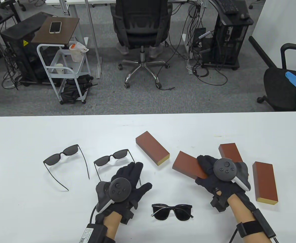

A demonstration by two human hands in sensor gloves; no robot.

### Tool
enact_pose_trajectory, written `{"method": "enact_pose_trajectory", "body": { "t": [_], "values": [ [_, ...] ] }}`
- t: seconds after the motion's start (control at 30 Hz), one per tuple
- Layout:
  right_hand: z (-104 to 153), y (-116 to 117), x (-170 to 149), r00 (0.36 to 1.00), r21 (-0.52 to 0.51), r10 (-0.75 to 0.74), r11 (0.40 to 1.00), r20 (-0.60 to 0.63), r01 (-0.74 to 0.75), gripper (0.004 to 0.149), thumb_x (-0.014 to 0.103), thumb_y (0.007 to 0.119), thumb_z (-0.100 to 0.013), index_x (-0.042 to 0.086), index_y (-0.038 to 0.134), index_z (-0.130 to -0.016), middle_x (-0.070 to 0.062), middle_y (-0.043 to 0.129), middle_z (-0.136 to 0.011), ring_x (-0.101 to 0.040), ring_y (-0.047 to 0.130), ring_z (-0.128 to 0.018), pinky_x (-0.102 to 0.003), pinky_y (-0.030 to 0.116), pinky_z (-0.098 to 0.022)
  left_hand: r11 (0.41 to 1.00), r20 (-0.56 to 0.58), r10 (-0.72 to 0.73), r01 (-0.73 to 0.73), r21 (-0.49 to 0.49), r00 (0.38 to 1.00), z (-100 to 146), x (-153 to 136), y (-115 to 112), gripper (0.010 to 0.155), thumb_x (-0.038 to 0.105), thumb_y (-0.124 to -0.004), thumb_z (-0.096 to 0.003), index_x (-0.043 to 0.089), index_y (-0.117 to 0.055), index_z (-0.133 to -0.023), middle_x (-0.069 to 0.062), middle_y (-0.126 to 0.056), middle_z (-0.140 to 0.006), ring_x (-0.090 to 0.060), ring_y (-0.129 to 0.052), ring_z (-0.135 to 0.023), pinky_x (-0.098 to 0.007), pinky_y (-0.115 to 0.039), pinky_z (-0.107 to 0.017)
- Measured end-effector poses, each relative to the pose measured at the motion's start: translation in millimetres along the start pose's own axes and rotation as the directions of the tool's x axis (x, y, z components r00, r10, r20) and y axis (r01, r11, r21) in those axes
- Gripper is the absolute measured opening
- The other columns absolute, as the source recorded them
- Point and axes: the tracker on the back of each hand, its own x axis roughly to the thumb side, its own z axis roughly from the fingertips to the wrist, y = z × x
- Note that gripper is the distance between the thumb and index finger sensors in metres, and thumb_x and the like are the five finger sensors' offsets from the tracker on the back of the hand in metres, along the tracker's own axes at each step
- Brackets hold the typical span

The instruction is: Slide to open storage boxes and store sunglasses

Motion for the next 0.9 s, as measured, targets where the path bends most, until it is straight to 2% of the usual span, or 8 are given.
{"method": "enact_pose_trajectory", "body": {
  "t": [0.17,0.37,0.7,0.9],
  "values": [
    [5,5,23,0.992,0.044,-0.007,0.999,0.122,0.002,0.081,0.041,0.095,-0.025,0.024,0.055,-0.093,-0.014,0.056,-0.101,-0.040,0.058,-0.090,-0.055,0.054,-0.070,0.999,0.093,-0.002,0.007,-0.053,0.996,-1,9,-5,0.091,0.078,-0.076,-0.0307,0.034,-0.057,-0.108,-0.002,-0.065,-0.111,-0.033,-0.071,-0.097,-0.054,-0.069,-0.063],
    [9,12,44,0.975,0.100,-0.010,0.995,0.224,-0.013,0.081,0.040,0.096,-0.025,0.025,0.055,-0.093,-0.012,0.056,-0.102,-0.039,0.057,-0.091,-0.055,0.053,-0.070,0.993,0.184,-0.011,0.032,-0.115,0.983,-1,16,-13,0.099,0.076,-0.085,-0.0267,0.033,-0.052,-0.109,-0.002,-0.062,-0.113,-0.032,-0.070,-0.099,-0.055,-0.068,-0.064],
    [14,23,73,0.940,0.169,-0.038,0.985,0.339,-0.021,0.081,0.040,0.096,-0.025,0.026,0.056,-0.093,-0.010,0.056,-0.102,-0.038,0.057,-0.092,-0.055,0.051,-0.071,0.982,0.222,0.082,-0.040,-0.186,0.972,-1,20,-19,0.102,0.071,-0.092,-0.0254,0.032,-0.050,-0.110,-0.003,-0.060,-0.114,-0.031,-0.071,-0.100,-0.056,-0.070,-0.064],
    [16,29,78,0.934,0.178,-0.027,0.983,0.355,-0.039,0.080,0.040,0.096,-0.025,0.025,0.057,-0.093,-0.011,0.056,-0.102,-0.038,0.057,-0.092,-0.056,0.051,-0.071,0.954,0.195,0.148,-0.088,-0.286,0.969,-4,20,-25,0.095,0.063,-0.097,-0.0269,0.027,-0.060,-0.107,-0.006,-0.072,-0.106,-0.031,-0.082,-0.089,-0.053,-0.075,-0.059]
  ]
}}
